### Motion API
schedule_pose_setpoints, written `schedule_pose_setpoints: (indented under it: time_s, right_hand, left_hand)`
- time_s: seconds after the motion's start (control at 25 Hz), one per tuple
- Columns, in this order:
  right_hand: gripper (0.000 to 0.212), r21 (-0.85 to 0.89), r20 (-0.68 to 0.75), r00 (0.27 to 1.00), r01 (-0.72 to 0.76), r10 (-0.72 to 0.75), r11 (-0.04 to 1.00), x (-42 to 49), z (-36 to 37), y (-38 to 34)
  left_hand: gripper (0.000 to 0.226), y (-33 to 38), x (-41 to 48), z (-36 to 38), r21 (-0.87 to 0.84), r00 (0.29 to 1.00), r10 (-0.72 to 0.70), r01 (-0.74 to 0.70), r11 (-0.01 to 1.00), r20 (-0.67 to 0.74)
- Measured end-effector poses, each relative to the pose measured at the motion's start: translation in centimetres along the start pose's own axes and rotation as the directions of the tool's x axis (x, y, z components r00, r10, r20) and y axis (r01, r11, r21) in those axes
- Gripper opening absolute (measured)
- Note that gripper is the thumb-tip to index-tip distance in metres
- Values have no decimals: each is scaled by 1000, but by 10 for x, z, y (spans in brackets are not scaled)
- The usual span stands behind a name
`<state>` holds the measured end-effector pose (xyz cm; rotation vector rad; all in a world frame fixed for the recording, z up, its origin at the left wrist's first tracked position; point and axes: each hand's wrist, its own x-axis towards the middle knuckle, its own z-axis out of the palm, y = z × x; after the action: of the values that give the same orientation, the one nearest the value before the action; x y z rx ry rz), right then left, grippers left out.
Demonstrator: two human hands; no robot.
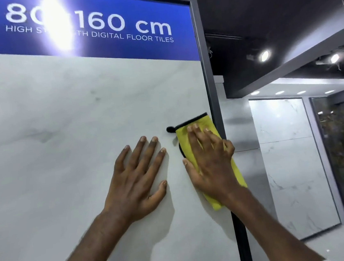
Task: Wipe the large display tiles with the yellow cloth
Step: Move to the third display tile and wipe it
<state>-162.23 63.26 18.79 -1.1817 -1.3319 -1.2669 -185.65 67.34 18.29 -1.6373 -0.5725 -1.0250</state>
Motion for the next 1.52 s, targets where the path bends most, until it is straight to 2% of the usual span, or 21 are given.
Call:
schedule_pose_setpoints:
  time_s: [0.08,0.16,0.28,0.4,0.52,0.64,0.8,0.92,1.04,1.16,1.32,1.4,1.52]
  right_hand:
    - [75,-36,-14,1000,24,-24,999,-13,9,1]
    - [76,-10,-18,1000,-23,22,1000,7,8,5]
    - [76,-15,-14,995,-101,101,995,70,7,5]
    - [76,30,93,980,-177,174,984,156,-1,14]
    - [75,9,73,982,-173,172,985,207,-5,20]
    - [74,12,72,985,-157,156,987,218,-5,23]
    - [75,42,42,993,-111,109,993,157,-1,21]
    - [75,17,-24,995,-97,97,995,43,7,6]
    - [76,-9,26,995,-100,101,995,-41,9,-4]
    - [78,-28,21,994,-109,110,994,-17,8,0]
    - [79,0,16,981,-193,193,981,33,4,-7]
    - [77,5,5,984,-176,176,984,-7,6,-11]
    - [75,15,20,993,-114,113,993,-130,9,-16]
  left_hand:
    - [71,1,0,1,9,1000,0,0,1000,-5]
    - [72,2,1,4,20,1000,-3,3,1000,-12]
    - [71,0,-1,5,29,1000,2,-1,1000,-30]
    - [70,3,1,1,42,1000,-2,3,999,-27]
    - [69,2,0,2,40,1000,-6,6,999,-20]
    - [71,3,0,2,55,1000,0,1,999,-19]
    - [72,3,-1,6,57,1000,-13,14,998,-24]
    - [72,3,0,4,90,1000,-2,4,996,-25]
    - [72,3,2,2,99,1000,-16,14,995,14]
    - [73,4,-3,6,97,999,-18,14,995,42]
    - [71,4,3,-5,96,996,-47,39,995,80]
    - [70,16,-15,-12,37,995,-34,31,999,97]
    - [70,51,-82,-17,-53,990,-21,29,998,142]
